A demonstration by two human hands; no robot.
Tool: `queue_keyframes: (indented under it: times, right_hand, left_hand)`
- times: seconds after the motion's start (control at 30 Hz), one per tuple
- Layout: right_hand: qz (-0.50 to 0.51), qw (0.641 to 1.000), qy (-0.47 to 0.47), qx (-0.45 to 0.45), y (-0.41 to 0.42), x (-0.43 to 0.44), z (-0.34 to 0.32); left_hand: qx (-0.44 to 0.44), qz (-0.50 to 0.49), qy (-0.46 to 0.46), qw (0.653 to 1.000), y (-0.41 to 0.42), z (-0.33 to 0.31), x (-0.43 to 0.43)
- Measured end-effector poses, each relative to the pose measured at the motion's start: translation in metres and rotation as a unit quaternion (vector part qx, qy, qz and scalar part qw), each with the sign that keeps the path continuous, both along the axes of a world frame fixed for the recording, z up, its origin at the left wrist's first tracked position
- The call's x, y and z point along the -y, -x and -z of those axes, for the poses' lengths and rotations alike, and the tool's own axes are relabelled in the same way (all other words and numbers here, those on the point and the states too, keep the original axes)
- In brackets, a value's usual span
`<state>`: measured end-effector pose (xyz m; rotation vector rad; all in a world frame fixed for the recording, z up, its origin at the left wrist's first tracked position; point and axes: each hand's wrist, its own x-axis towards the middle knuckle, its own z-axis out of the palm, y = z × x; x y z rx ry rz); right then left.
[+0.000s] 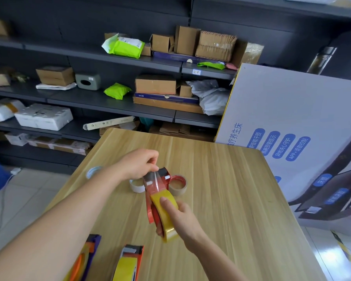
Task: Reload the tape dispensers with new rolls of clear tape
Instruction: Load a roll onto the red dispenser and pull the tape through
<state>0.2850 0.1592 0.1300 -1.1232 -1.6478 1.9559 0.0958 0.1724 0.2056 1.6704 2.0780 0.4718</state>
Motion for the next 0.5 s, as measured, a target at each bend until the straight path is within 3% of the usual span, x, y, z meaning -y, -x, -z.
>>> queue_keyframes:
  times: [0.23,0.5]
  right_hand:
    - [-0.021,1.0,0.004,-0.012,-0.002,0.0019,-0.0038]
    - [-0.034,0.999,-0.005,-0.007,-0.0065,0.0014,-0.0071]
  left_hand:
    - [-0.035,-0.049,-0.02,0.998,0.0,-0.0002,-0.0038]
    - [-0.12,-0.039,-0.019,0.992,-0.0005,0.0006,-0.0044]
